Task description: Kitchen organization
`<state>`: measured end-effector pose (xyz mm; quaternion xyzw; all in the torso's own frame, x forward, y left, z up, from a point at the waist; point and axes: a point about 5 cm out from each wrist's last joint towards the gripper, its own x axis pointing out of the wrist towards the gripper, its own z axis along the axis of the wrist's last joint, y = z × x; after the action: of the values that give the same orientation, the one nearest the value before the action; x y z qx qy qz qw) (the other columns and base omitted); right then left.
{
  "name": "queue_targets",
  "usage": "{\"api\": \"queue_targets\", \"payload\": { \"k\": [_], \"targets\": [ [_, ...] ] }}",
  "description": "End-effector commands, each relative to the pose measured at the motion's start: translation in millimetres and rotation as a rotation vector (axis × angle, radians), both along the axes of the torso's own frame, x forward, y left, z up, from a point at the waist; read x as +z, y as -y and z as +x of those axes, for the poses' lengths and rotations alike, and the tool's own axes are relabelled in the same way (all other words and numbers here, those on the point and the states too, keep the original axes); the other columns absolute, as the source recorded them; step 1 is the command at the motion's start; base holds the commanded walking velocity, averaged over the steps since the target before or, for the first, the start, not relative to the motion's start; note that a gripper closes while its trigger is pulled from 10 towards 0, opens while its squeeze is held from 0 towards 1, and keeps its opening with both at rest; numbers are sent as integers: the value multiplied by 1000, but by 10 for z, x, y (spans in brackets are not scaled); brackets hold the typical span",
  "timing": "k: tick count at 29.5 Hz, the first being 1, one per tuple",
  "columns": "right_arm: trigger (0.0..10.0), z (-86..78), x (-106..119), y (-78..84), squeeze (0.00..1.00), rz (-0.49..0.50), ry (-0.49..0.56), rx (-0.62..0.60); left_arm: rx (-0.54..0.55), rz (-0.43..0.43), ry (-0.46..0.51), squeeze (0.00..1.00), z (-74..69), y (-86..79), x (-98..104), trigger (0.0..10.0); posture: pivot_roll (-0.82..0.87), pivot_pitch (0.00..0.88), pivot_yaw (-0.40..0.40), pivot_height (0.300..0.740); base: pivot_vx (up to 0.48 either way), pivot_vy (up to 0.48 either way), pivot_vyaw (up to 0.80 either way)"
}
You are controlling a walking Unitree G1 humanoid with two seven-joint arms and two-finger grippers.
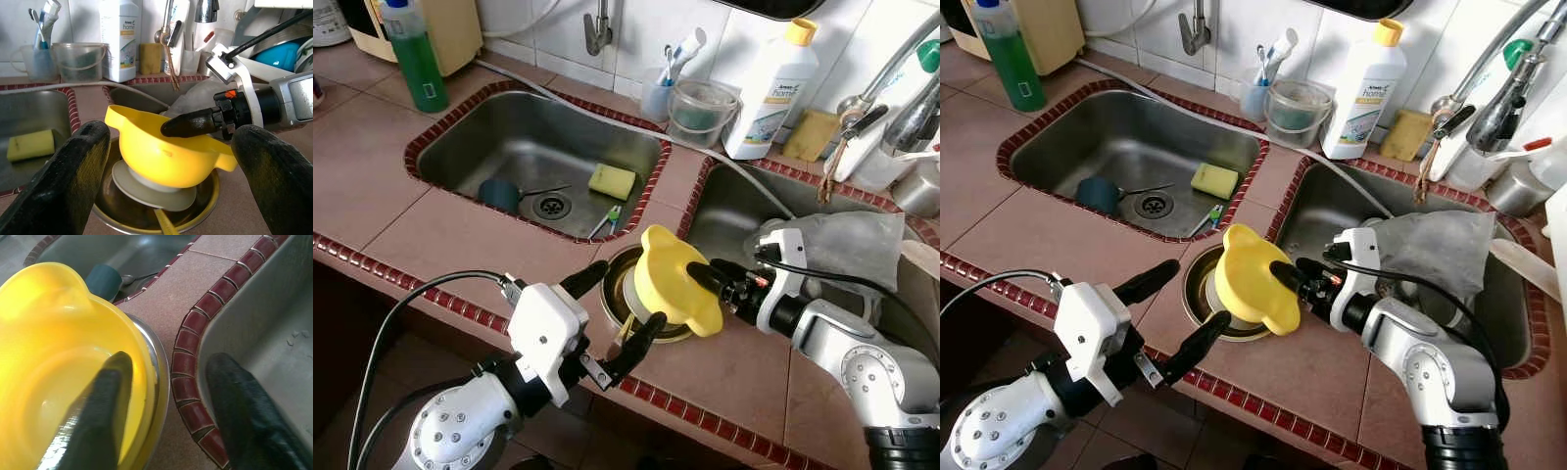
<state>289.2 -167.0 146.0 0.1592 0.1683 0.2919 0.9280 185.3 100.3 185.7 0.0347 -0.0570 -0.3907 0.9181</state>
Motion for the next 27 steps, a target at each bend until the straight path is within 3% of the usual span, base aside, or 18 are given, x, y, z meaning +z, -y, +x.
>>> {"api": "queue_targets", "payload": {
  "k": [1, 27],
  "targets": [
    [0, 13, 1, 72, 0, -5, -8, -22, -17, -9, 1, 0, -31, 32, 27, 10000, 34, 175, -117, 740, 0, 0, 0],
    [0, 58, 84, 5, 0, 58, 14, 1, -22, -12, 10, 0, -27, 55, 33, 10000, 41, 157, -128, 740, 0, 0, 0]
  ]
}}
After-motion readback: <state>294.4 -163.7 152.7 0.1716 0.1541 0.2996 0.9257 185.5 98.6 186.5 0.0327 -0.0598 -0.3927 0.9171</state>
